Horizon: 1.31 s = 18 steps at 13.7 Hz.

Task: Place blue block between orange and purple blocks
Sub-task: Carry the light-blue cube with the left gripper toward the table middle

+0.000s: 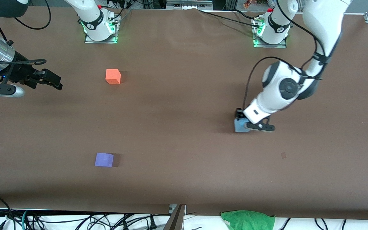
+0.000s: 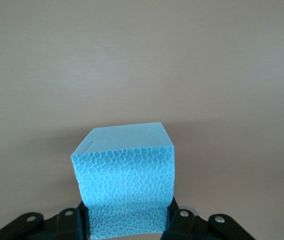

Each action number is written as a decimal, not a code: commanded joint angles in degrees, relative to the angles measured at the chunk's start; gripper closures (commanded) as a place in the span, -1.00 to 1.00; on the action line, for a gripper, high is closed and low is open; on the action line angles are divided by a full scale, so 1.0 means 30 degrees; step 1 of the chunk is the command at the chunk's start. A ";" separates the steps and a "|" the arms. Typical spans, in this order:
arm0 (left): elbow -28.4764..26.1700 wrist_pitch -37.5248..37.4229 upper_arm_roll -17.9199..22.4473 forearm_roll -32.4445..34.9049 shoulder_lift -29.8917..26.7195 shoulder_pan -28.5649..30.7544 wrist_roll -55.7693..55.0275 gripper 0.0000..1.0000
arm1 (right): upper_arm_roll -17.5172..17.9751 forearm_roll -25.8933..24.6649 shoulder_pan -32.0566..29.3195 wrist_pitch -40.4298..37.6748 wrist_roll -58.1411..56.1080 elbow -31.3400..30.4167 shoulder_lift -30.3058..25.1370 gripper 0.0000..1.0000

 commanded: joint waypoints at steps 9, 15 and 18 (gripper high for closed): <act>0.6735 -0.0229 0.0500 0.2482 0.6022 -0.6102 -0.9739 -0.11 | -0.0022 -0.0153 -0.0075 0.0041 -0.0165 -0.0253 -0.0203 -0.99; 0.6765 -0.0258 0.0793 0.3187 0.5588 -0.5841 -0.9681 -1.00 | -0.0022 -0.0211 -0.0075 0.0071 -0.0165 -0.0224 -0.0203 -0.99; 0.6678 -0.2036 0.0793 0.3039 0.3688 -0.4701 -0.9535 -1.00 | -0.0022 -0.0241 -0.0075 0.0042 -0.0165 -0.0224 -0.0203 -0.99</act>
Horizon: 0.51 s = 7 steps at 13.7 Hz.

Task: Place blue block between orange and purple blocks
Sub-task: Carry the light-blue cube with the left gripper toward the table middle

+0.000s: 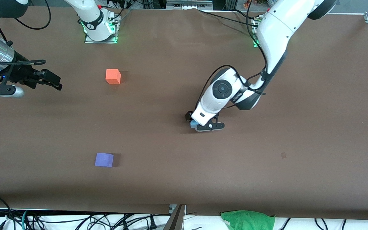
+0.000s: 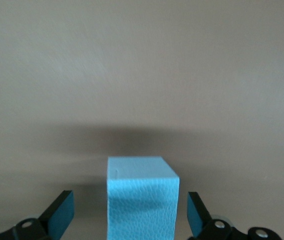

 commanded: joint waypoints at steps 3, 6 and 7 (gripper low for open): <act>-0.0770 -0.3749 -0.0025 0.0356 -0.4290 0.2728 -0.0181 -1.00 | 0.0028 -0.0262 -0.0045 0.0069 -0.0165 -0.0174 -0.0213 -0.99; -0.0831 -0.4868 0.0004 0.0356 -0.6256 0.4748 0.0632 -1.00 | 0.0057 -0.0262 -0.0016 0.0040 -0.0107 -0.0057 -0.0213 -0.99; -0.0831 -0.4985 0.0004 0.0356 -0.6842 0.5423 0.1915 -1.00 | 0.0202 -0.0233 0.0043 -0.0135 -0.0077 -0.0027 -0.0271 -0.99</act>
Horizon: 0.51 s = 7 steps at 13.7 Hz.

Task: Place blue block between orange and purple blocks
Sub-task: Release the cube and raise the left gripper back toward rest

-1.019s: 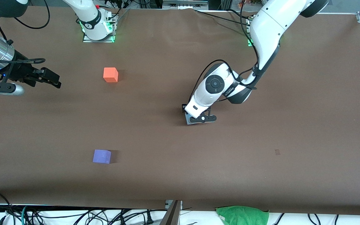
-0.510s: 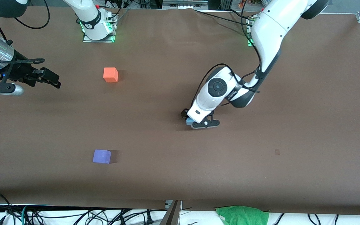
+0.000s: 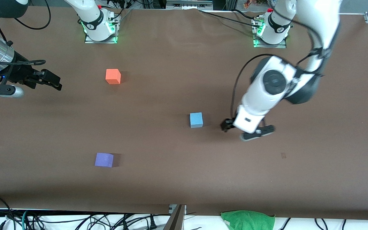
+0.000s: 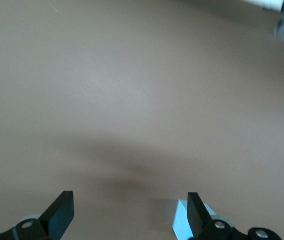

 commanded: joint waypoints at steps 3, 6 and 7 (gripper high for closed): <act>-0.0865 -0.2777 0.0172 0.0329 -0.3267 0.3042 0.5997 -1.00 | 0.0078 0.0029 -0.0023 -0.0386 -0.0075 -0.0027 -0.0007 -0.99; -0.0777 -0.5535 0.1485 -0.0397 -0.4617 0.3955 1.0009 -1.00 | 0.0312 0.0059 0.0851 -0.0442 0.0067 0.0500 0.0991 -0.99; -0.0806 -0.6093 0.2537 -0.1622 -0.4969 0.3956 1.1533 -1.00 | 0.0312 0.0030 0.1320 -0.0384 -0.0192 0.0471 0.1107 -0.99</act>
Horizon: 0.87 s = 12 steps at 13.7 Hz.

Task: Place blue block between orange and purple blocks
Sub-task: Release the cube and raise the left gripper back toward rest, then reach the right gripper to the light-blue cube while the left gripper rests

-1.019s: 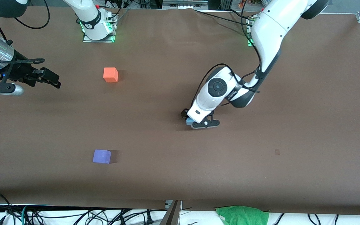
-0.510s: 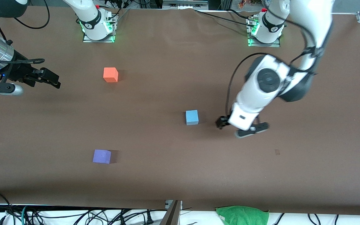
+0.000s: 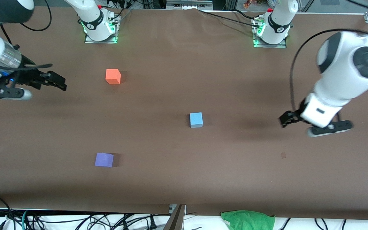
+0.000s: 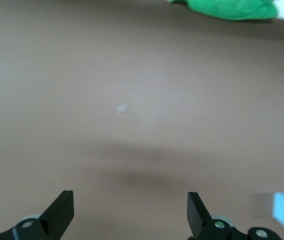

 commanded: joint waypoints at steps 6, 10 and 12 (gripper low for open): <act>-0.0604 -0.4083 0.3511 -0.3137 -0.3220 0.0393 0.4802 -1.00 | 0.0059 -0.0373 0.5817 0.3951 -0.0036 0.0656 0.5357 -0.99; -0.0546 -0.5315 0.3977 -0.3108 -0.3605 0.0659 0.5967 -1.00 | 0.0176 0.0241 0.8484 0.7097 0.3398 0.4625 1.0222 -0.99; -0.0487 -0.5287 0.4213 -0.3108 -0.3605 0.0424 0.6384 -1.00 | 0.0147 0.0244 0.9513 0.7273 0.7273 0.7760 1.2831 -0.99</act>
